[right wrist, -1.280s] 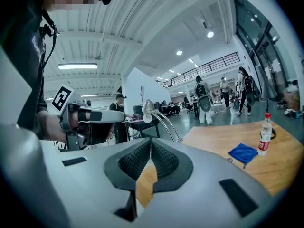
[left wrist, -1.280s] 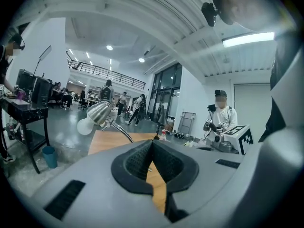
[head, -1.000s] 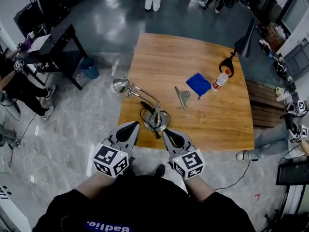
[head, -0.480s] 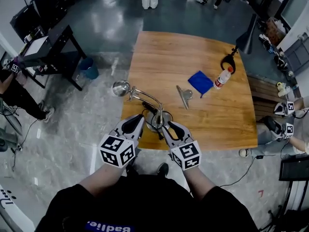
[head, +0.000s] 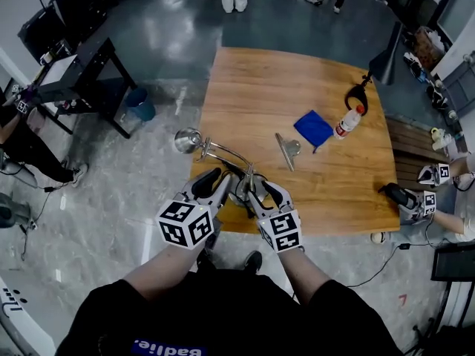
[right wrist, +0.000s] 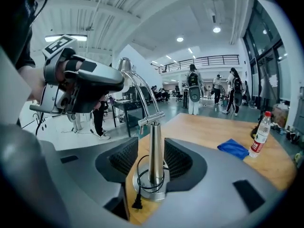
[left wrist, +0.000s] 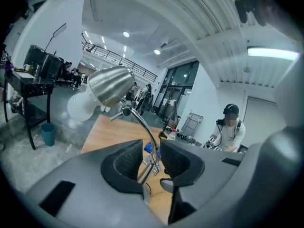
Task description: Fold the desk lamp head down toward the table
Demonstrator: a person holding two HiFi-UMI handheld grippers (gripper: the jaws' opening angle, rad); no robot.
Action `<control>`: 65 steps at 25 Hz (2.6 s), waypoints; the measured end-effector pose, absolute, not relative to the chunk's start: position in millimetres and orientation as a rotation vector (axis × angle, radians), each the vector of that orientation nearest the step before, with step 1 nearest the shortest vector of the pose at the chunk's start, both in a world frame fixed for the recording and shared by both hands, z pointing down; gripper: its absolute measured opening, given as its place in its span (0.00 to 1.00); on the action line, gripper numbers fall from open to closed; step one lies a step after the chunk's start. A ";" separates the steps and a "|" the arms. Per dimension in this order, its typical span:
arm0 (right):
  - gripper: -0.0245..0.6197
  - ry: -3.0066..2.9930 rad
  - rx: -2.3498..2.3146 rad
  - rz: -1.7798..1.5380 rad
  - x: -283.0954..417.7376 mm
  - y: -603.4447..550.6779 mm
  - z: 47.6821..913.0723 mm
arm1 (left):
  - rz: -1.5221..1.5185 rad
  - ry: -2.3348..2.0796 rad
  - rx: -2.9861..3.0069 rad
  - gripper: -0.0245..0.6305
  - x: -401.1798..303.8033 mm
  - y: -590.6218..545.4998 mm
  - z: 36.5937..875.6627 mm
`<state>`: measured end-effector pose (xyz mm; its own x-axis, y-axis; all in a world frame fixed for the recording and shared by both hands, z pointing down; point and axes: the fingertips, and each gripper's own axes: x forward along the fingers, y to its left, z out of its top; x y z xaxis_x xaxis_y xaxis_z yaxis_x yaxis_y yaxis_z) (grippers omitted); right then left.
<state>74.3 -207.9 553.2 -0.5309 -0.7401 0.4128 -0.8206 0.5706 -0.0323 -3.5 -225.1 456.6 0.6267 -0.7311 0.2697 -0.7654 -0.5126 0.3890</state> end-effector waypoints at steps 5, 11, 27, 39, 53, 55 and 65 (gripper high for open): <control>0.28 -2.431 1.260 0.300 69.0 -220.2 566.6 | 0.089 -1.182 2.358 0.20 0.2 -235.0 455.9; 0.28 -2.417 1.259 0.284 64.7 -233.5 579.8 | 0.063 -1.174 2.346 0.20 3.9 -243.8 452.3; 0.22 -2.410 1.244 0.218 56.9 -248.2 582.8 | -0.108 -1.141 2.228 0.14 8.3 -260.4 448.2; 0.22 -2.412 1.240 0.229 54.2 -248.5 584.9 | -0.217 -1.118 2.097 0.13 -7.9 -263.8 460.7; 0.22 -2.405 1.228 0.233 56.8 -248.4 588.6 | -0.514 -0.954 1.704 0.13 -34.7 -271.3 503.9; 0.22 -2.402 1.219 0.234 57.3 -247.0 590.8 | -0.533 -0.932 1.669 0.13 -35.5 -271.0 513.4; 0.22 -2.396 1.211 0.221 53.8 -249.5 587.0 | -0.667 -0.780 1.517 0.13 -41.6 -274.7 533.2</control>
